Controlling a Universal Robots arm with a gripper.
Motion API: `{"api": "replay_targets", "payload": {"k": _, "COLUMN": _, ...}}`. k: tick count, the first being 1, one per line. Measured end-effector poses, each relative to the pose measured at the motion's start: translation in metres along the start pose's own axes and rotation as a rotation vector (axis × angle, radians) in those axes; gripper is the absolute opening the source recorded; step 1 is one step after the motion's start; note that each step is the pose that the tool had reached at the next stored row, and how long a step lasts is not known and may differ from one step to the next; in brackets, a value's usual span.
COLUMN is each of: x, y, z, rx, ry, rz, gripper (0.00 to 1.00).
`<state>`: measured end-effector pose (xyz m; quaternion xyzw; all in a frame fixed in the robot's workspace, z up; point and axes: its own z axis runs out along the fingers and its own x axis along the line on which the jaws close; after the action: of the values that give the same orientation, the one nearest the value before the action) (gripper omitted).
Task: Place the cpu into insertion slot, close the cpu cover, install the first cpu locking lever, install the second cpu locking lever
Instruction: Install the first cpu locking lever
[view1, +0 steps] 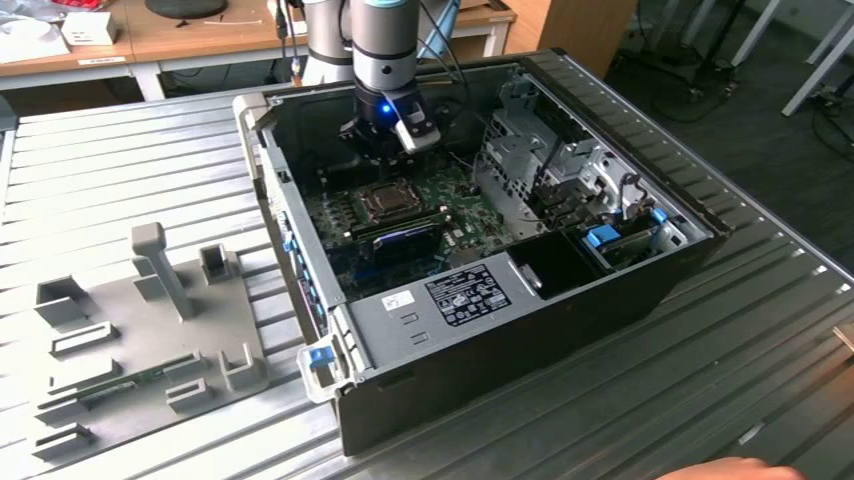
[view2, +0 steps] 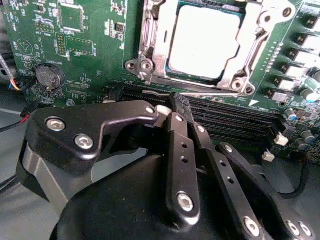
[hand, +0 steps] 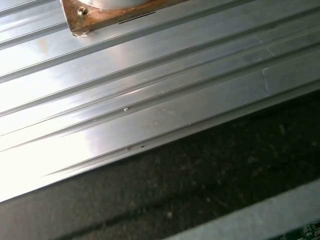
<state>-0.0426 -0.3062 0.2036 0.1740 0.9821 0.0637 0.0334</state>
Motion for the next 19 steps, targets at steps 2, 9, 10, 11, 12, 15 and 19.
{"api": "replay_targets", "payload": {"k": 2, "x": 0.0, "y": -0.0001, "z": 0.0007, "rx": -0.0009, "ry": -0.0025, "rz": 0.0, "gripper": 0.11}}
{"api": "replay_targets", "payload": {"k": 9, "x": 0.0001, "y": -0.0005, "z": 0.0032, "rx": -0.0047, "ry": -0.0129, "rz": -0.002, "gripper": 0.11}}
{"api": "replay_targets", "payload": {"k": 10, "x": 0.0001, "y": -0.0006, "z": 0.0037, "rx": -0.0054, "ry": -0.0148, "rz": -0.002, "gripper": 0.11}}
{"api": "replay_targets", "payload": {"k": 11, "x": 0.0001, "y": -0.0007, "z": 0.0041, "rx": -0.0062, "ry": -0.0169, "rz": -0.002, "gripper": 0.11}}
{"api": "replay_targets", "payload": {"k": 12, "x": 0.0001, "y": -0.0009, "z": 0.0045, "rx": -0.0071, "ry": -0.0195, "rz": -0.002, "gripper": 0.11}}
{"api": "replay_targets", "payload": {"k": 15, "x": -0.0001, "y": -0.0018, "z": 0.0054, "rx": -0.0099, "ry": -0.0272, "rz": -0.003, "gripper": 0.11}}
{"api": "replay_targets", "payload": {"k": 19, "x": -0.0006, "y": -0.0031, "z": 0.0057, "rx": -0.0115, "ry": -0.0306, "rz": -0.004, "gripper": 0.11}}
